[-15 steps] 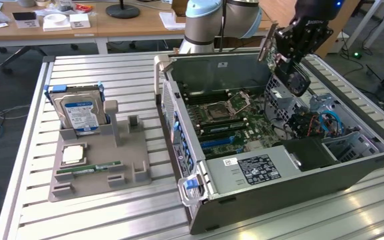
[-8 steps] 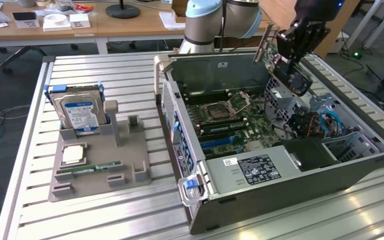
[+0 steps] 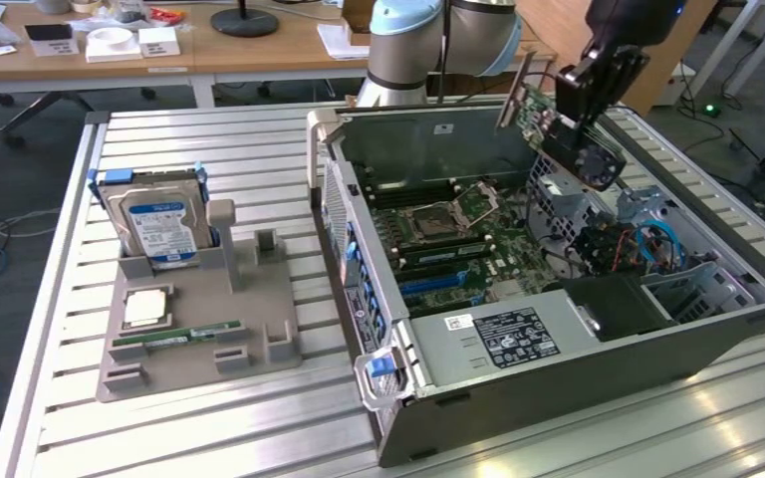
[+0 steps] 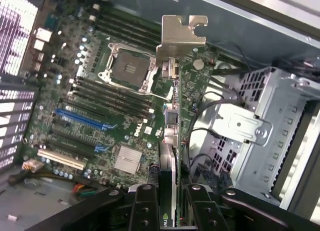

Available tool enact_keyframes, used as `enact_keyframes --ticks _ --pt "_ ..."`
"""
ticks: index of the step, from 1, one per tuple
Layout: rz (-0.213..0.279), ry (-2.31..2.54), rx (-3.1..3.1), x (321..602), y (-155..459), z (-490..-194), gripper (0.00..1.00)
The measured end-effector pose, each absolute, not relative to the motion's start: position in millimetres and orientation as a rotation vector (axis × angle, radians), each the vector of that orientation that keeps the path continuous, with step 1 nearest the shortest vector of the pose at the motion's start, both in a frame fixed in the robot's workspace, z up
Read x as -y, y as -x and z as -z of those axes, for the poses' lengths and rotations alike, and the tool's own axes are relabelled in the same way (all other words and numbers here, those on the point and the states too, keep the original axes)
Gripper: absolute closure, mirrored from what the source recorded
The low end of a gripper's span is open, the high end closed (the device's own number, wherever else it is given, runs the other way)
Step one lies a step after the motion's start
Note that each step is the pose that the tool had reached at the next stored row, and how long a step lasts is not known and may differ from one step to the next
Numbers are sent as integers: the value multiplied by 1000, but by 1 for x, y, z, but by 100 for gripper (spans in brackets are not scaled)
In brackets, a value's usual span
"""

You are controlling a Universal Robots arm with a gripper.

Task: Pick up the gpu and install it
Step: 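Insert the gpu into the slot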

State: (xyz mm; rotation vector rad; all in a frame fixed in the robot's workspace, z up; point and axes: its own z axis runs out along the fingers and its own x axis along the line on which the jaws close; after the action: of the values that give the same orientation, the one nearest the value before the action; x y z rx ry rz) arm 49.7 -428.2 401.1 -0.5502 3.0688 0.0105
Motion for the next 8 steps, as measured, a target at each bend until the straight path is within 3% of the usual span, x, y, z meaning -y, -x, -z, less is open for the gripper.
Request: enact_keyframes --ticks 8 --pt "-13 772 -3021 428 -50 -398 74"
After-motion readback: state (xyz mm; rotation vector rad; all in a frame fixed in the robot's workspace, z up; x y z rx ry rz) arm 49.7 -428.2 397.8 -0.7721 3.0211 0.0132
